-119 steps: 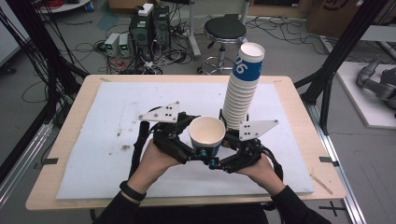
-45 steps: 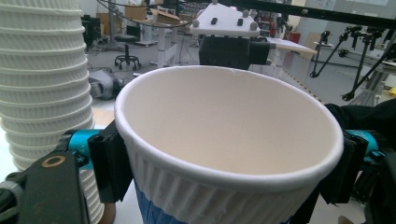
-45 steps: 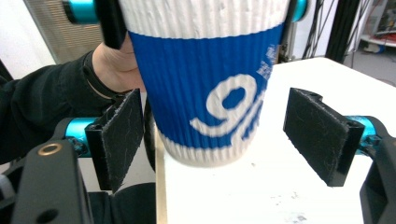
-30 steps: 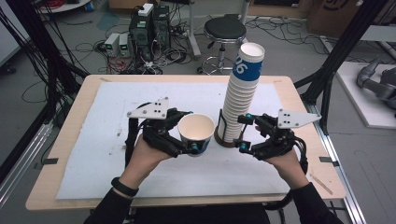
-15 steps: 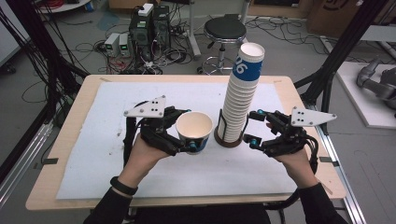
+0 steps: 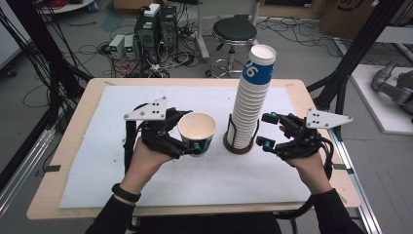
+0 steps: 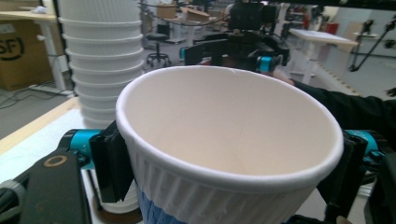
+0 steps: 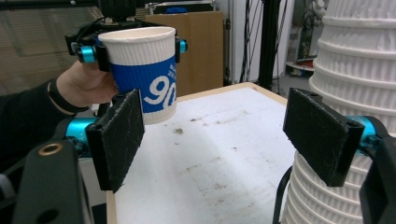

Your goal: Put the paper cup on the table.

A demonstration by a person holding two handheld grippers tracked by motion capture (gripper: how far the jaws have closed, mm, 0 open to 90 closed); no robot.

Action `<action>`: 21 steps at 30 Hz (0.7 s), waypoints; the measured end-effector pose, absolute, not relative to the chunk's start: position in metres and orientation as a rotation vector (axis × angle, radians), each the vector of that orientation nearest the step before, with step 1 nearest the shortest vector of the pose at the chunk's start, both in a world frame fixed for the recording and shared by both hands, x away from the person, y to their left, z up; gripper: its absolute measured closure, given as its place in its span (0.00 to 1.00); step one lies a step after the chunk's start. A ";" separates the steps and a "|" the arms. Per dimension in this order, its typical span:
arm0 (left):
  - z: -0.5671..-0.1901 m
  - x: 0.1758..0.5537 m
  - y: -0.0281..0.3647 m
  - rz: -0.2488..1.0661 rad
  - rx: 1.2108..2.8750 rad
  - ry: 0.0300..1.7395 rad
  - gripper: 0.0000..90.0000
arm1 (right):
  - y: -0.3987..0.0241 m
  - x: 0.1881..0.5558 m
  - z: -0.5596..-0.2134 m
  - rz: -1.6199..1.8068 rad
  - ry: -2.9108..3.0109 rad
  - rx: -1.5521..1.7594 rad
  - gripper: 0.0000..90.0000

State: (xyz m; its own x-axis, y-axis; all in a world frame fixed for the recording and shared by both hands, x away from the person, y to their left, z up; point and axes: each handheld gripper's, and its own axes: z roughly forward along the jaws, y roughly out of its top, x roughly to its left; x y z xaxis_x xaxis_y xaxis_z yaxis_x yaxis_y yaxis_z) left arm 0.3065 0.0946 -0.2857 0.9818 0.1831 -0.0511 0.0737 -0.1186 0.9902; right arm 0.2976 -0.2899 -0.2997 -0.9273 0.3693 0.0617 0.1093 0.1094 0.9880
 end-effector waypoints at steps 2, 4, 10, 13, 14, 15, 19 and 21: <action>-0.286 0.308 0.096 0.099 1.689 0.200 0.24 | -0.291 0.299 -0.300 1.928 2.181 0.490 0.23; -0.286 0.310 0.098 0.115 1.691 0.208 0.24 | -0.292 0.299 -0.300 1.927 2.176 0.486 0.23; -0.286 0.318 0.109 0.167 1.696 0.257 0.24 | -0.294 0.302 -0.300 1.931 2.158 0.493 0.23; -0.286 0.320 0.112 0.185 1.700 0.273 0.24 | -0.295 0.303 -0.300 1.931 2.149 0.502 0.23; -0.287 0.323 0.117 0.202 1.695 0.294 0.24 | -0.296 0.303 -0.300 1.932 2.145 0.510 0.23; -0.287 0.323 0.117 0.202 1.695 0.294 0.24 | -0.296 0.303 -0.300 1.932 2.145 0.510 0.23; -0.289 0.331 0.125 0.253 1.692 0.342 0.24 | -0.297 0.305 -0.300 1.939 2.144 0.506 0.23; -0.290 0.333 0.126 0.262 1.693 0.343 0.24 | -0.297 0.305 -0.300 1.938 2.144 0.509 0.23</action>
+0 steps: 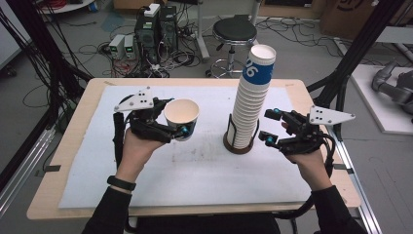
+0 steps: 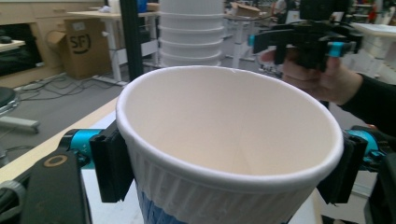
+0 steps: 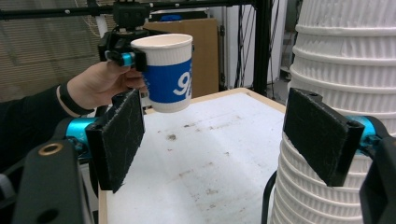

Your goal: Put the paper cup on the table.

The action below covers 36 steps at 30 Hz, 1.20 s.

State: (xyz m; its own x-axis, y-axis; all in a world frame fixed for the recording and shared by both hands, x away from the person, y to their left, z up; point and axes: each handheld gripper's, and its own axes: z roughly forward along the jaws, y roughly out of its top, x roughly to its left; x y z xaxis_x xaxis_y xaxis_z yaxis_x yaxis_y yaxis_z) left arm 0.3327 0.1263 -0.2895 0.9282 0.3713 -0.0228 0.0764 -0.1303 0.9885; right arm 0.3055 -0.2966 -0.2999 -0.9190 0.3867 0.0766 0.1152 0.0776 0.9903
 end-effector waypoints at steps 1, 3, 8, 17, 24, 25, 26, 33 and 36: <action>-0.291 0.336 0.130 0.277 1.687 0.361 0.24 | -0.296 0.306 -0.300 1.937 2.147 0.506 0.23; -0.291 0.339 0.131 0.287 1.685 0.372 0.24 | -0.296 0.306 -0.300 1.938 2.143 0.500 0.23; -0.294 0.346 0.134 0.340 1.687 0.403 0.24 | -0.297 0.306 -0.300 1.943 2.145 0.504 0.23; -0.300 0.363 0.140 0.430 1.669 0.490 0.24 | -0.297 0.306 -0.300 1.944 2.142 0.504 0.23; -0.308 0.379 0.149 0.449 1.649 0.548 0.24 | -0.294 0.308 -0.300 1.945 2.149 0.495 0.23; -0.310 0.381 0.150 0.453 1.642 0.557 0.24 | -0.294 0.308 -0.300 1.945 2.151 0.491 0.23; -0.310 0.381 0.150 0.453 1.642 0.557 0.24 | -0.294 0.308 -0.300 1.945 2.151 0.491 0.23; -0.337 0.395 0.158 0.465 1.603 0.614 0.25 | -0.292 0.308 -0.301 1.934 2.162 0.484 0.23; -0.347 0.399 0.162 0.494 1.588 0.641 0.25 | -0.291 0.308 -0.301 1.930 2.164 0.484 0.23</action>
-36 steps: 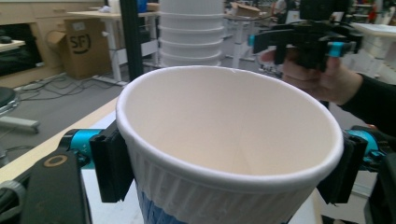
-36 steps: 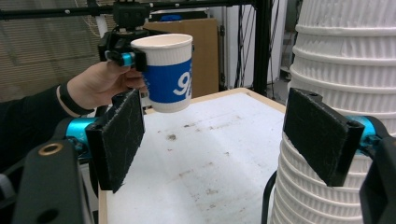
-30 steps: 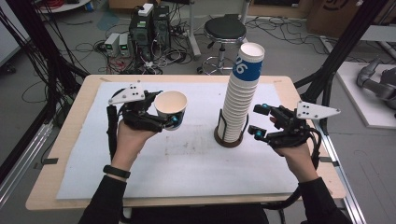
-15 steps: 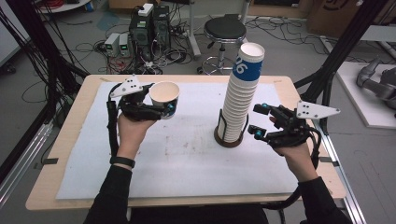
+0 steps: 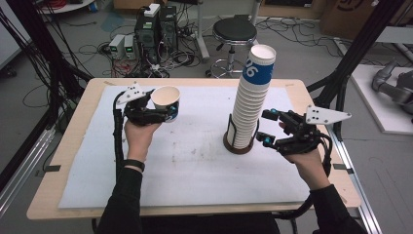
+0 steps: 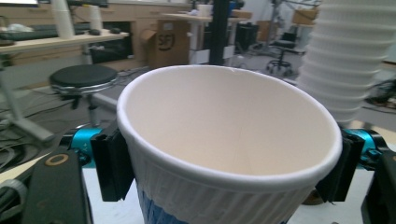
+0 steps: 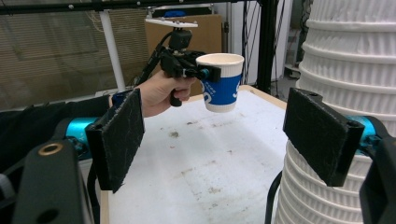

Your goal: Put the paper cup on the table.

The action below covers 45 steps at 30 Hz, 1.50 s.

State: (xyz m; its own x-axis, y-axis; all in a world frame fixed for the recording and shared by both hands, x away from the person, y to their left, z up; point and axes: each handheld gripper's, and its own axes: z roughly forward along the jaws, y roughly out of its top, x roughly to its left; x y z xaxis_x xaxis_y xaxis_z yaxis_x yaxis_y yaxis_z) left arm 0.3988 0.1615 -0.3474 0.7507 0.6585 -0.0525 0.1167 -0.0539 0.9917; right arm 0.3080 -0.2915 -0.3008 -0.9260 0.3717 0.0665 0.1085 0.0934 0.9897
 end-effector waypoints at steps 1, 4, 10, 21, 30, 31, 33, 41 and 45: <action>-0.351 0.400 0.163 0.492 1.583 0.641 0.25 | -0.291 0.308 -0.301 1.925 2.172 0.488 0.23; -0.355 0.403 0.164 0.500 1.588 0.661 0.25 | -0.291 0.307 -0.301 1.917 2.177 0.488 0.23; -0.373 0.415 0.168 0.503 1.595 0.700 0.25 | -0.291 0.308 -0.301 1.914 2.181 0.490 0.23; -0.398 0.438 0.167 0.496 1.607 0.775 0.25 | -0.291 0.308 -0.303 1.900 2.190 0.496 0.23; -0.409 0.445 0.172 0.495 1.624 0.837 0.25 | -0.291 0.308 -0.304 1.897 2.190 0.495 0.23; -0.413 0.447 0.174 0.495 1.637 0.861 0.25 | -0.290 0.308 -0.304 1.898 2.193 0.496 0.23; -0.415 0.448 0.174 0.493 1.640 0.863 0.25 | -0.290 0.308 -0.304 1.895 2.191 0.492 0.23; -0.422 0.453 0.173 0.480 1.660 0.889 0.25 | -0.290 0.307 -0.304 1.896 2.195 0.492 0.23; -0.426 0.456 0.172 0.493 1.658 0.894 0.25 | -0.291 0.307 -0.304 1.896 2.188 0.495 0.23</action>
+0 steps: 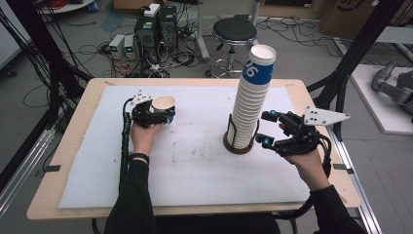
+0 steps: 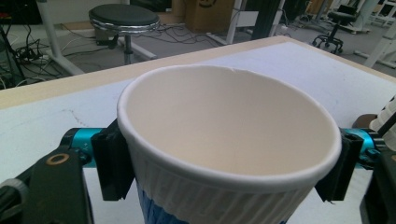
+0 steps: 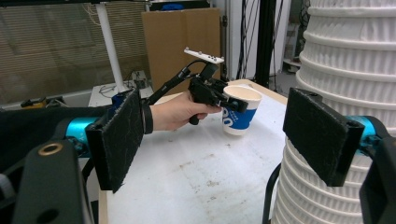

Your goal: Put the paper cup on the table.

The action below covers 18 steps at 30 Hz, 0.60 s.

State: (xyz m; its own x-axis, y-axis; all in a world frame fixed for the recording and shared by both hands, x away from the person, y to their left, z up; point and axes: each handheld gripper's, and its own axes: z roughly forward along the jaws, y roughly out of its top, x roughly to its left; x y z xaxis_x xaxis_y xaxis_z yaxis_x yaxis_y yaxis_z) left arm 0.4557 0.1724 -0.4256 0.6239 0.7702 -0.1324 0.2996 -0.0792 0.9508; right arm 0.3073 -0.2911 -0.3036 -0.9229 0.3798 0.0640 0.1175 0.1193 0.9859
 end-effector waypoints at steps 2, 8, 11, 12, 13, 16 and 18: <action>-0.428 0.458 0.173 0.492 1.659 0.898 0.25 | -0.291 0.307 -0.304 1.895 2.191 0.495 0.23; -0.434 0.462 0.174 0.505 1.634 0.910 0.25 | -0.290 0.307 -0.304 1.890 2.198 0.495 0.23; -0.436 0.463 0.173 0.510 1.647 0.908 0.25 | -0.289 0.307 -0.304 1.887 2.197 0.491 0.23; -0.439 0.464 0.173 0.501 1.657 0.917 0.24 | -0.289 0.306 -0.304 1.883 2.201 0.497 0.23; -0.439 0.464 0.174 0.496 1.650 0.925 0.23 | -0.289 0.306 -0.305 1.883 2.199 0.491 0.23; -0.438 0.464 0.173 0.503 1.668 0.918 0.23 | -0.289 0.306 -0.304 1.883 2.199 0.485 0.23; -0.437 0.463 0.173 0.495 1.673 0.930 0.21 | -0.289 0.306 -0.304 1.885 2.200 0.492 0.23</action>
State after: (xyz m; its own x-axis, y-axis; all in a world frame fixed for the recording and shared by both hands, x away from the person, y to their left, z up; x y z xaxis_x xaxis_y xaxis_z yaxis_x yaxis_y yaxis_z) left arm 0.4634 0.1733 -0.4372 0.6040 0.7852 -0.1368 0.3254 -0.0862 0.9416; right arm 0.3060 -0.2889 -0.3043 -0.9239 0.3777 0.0612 0.1184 0.1300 0.9844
